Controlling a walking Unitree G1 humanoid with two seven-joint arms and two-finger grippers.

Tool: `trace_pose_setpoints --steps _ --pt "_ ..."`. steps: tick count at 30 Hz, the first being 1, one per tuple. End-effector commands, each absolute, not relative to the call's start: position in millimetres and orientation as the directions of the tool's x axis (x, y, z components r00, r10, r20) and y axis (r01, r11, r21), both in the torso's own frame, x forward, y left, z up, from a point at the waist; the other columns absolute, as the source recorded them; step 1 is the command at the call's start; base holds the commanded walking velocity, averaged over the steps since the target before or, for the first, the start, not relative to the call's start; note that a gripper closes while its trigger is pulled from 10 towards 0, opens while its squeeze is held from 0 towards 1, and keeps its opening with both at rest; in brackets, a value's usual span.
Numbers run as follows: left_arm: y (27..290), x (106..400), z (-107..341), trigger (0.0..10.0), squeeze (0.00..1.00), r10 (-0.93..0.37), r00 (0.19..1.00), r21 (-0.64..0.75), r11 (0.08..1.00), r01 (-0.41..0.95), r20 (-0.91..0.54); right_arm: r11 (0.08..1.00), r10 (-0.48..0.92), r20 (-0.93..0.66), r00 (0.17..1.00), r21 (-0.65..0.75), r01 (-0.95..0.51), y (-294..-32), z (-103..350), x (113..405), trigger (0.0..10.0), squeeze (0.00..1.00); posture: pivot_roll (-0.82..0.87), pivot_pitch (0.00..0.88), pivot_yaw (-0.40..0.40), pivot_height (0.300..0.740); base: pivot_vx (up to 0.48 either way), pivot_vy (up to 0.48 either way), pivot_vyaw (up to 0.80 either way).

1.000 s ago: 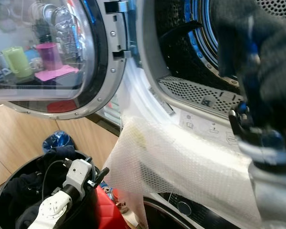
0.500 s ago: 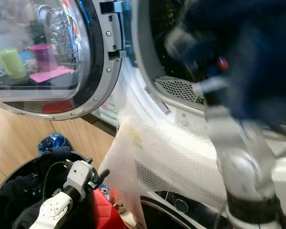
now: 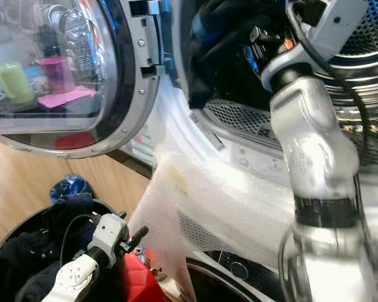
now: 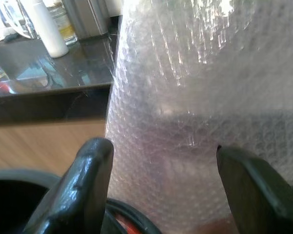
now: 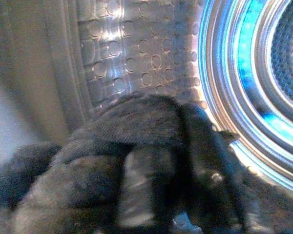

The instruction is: Clothes washing

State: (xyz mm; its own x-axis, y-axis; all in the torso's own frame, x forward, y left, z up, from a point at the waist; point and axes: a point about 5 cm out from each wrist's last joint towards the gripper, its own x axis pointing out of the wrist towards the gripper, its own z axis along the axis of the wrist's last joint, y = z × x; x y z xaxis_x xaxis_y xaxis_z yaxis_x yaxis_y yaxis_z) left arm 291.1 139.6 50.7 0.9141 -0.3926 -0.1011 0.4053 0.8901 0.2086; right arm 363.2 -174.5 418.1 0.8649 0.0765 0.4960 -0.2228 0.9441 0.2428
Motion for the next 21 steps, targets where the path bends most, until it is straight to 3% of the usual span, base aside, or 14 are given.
trace_pose_setpoints --steps 1,7,17,21 --pt "141 291 47 10.0 0.00 -0.402 0.906 0.208 0.883 0.422 -0.129 0.953 -0.033 0.472 0.881 0.280 -0.114 -200 435 373 0.0 0.00 -0.06 0.000 0.088 0.740 0.000 0.000 0.00" --pt "142 291 45 10.0 0.00 -0.412 0.899 0.208 0.876 0.436 -0.151 0.982 -0.114 0.461 0.880 0.184 0.031 -216 469 380 0.0 0.00 -0.05 0.000 0.078 0.740 0.000 0.000 0.00" --pt "141 287 40 10.0 0.00 -0.423 0.890 0.198 0.870 0.452 -0.172 0.960 -0.271 0.344 0.899 0.161 0.228 -238 456 389 0.0 0.00 -0.03 0.000 0.065 0.740 0.000 0.000 0.00" --pt "141 286 39 10.0 0.00 -0.425 0.888 0.198 0.868 0.455 -0.179 0.959 -0.258 0.281 0.925 0.195 0.208 -231 438 398 0.0 0.00 -0.01 0.000 0.056 0.740 0.000 0.000 0.00"
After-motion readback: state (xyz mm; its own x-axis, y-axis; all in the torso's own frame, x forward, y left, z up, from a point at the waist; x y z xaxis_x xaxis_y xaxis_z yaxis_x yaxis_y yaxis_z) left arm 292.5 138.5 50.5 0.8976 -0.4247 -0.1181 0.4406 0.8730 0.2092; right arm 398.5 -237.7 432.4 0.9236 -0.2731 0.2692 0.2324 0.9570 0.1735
